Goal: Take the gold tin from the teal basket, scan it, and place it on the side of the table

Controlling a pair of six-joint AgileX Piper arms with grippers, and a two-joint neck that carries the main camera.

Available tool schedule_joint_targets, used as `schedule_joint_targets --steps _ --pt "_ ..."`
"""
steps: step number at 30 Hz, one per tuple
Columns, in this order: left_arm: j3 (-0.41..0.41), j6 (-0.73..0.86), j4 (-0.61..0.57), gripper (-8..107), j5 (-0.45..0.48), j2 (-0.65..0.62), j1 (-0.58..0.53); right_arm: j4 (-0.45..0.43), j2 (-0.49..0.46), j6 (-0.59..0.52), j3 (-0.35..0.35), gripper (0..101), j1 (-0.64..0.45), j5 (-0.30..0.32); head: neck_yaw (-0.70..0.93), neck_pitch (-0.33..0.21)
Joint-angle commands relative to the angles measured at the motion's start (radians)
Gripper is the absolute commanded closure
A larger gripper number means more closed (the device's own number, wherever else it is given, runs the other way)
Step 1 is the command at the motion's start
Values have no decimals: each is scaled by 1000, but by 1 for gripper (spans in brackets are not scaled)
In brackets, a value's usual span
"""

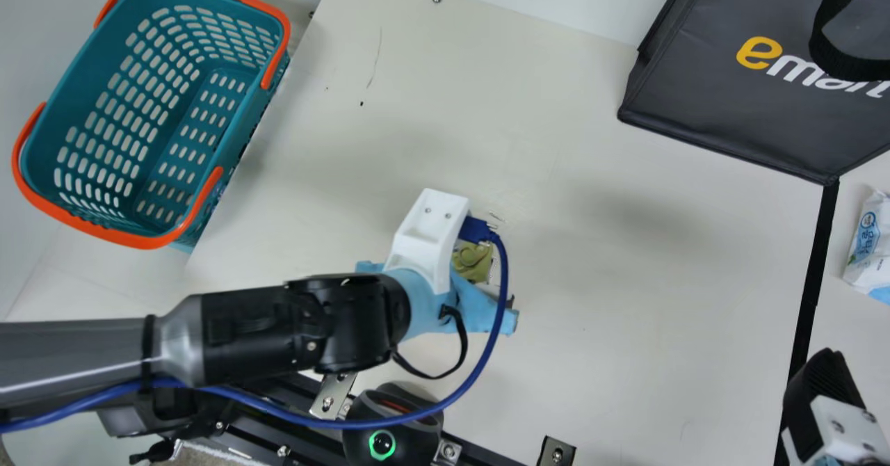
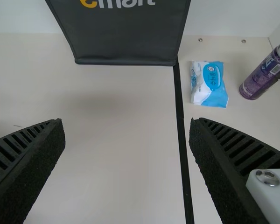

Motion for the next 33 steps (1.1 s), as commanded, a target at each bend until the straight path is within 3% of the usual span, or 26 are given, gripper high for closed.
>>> schedule_joint_targets --steps 1,19,33 --pt "-34 -2 0 107 -1 39 -2 0 0 0 0 6 0 0 4 -29" --pt "-274 -36 22 107 -14 337 12 0 0 0 0 6 0 0 4 -29" --pt "-310 -219 112 107 -83 471 4 0 0 0 0 6 0 -1 4 -29"
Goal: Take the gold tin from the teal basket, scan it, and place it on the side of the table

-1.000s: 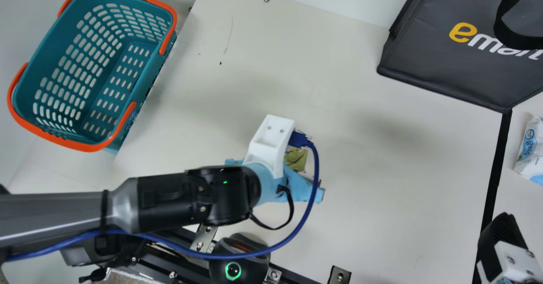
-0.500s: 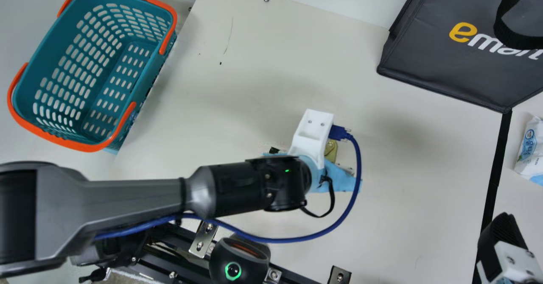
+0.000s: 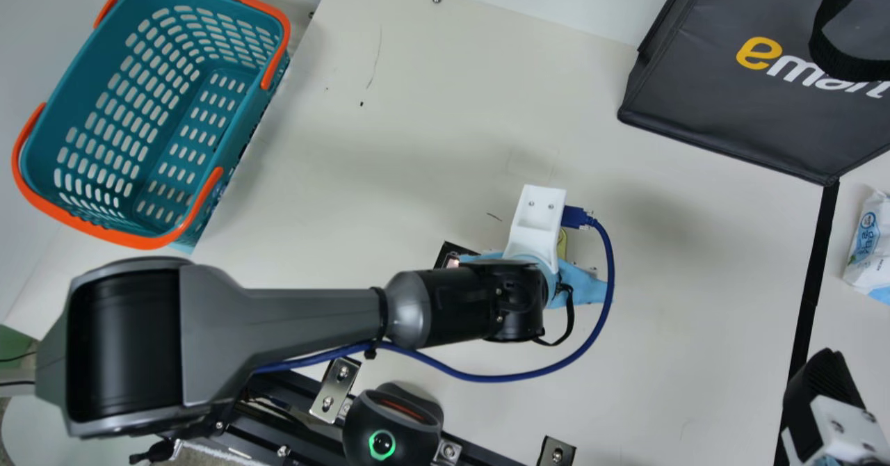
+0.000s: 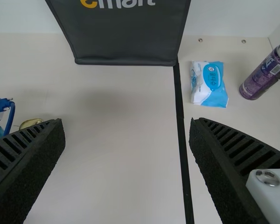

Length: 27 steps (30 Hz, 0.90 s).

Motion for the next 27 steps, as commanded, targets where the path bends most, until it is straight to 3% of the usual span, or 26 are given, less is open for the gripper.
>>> schedule_joint_targets --steps 1,6,27 --pt "0 -37 14 107 -6 7 -3 0 0 0 0 6 0 0 2 -29" --pt "5 -104 49 106 -25 17 -10 0 0 0 0 6 0 0 2 -29" --pt "39 -206 115 36 -17 -17 -35 0 0 0 0 6 0 1 2 -29"
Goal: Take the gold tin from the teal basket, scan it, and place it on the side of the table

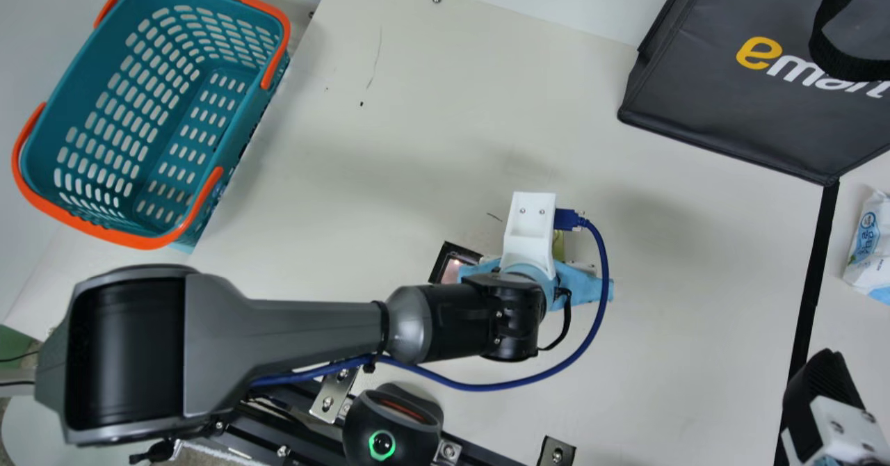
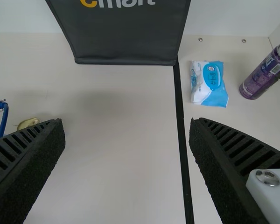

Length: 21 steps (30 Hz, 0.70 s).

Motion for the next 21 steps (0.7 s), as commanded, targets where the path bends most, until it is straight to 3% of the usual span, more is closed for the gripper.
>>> schedule_joint_targets --steps 1,8,14,21 --pt "3 -2 0 32 1 -3 -2 0 0 0 0 6 0 0 2 -29" --pt "15 -4 -3 9 -1 -20 -7 0 0 0 0 6 0 0 2 -29" --pt "44 44 -41 9 -27 -77 -1 0 0 0 0 6 0 0 2 -29" --pt "137 206 -137 9 -112 -208 55 0 0 0 0 6 0 0 2 -29"
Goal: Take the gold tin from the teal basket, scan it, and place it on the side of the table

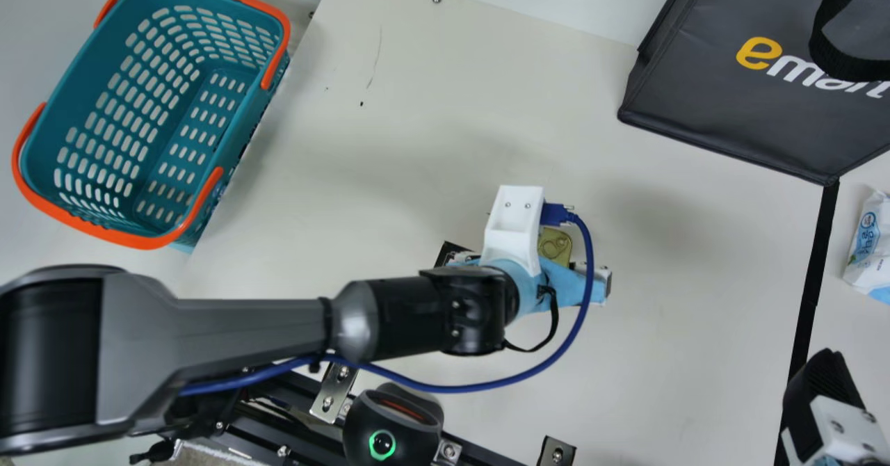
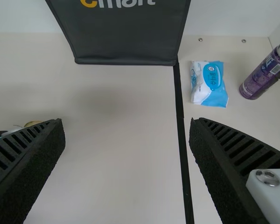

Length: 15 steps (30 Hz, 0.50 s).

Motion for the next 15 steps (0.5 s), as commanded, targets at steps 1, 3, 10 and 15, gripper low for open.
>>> schedule_joint_targets --steps 1,3,10,15 --pt "37 91 -40 9 -25 -57 22 0 0 0 0 6 0 0 2 -29" --pt "70 157 -74 9 -42 -101 47 0 0 0 0 6 0 0 2 -29" --pt "189 402 -199 9 -75 -254 149 0 0 0 0 6 0 -2 2 -29" --pt "265 580 -291 9 -74 -360 237 0 0 0 0 6 0 -2 2 -29"
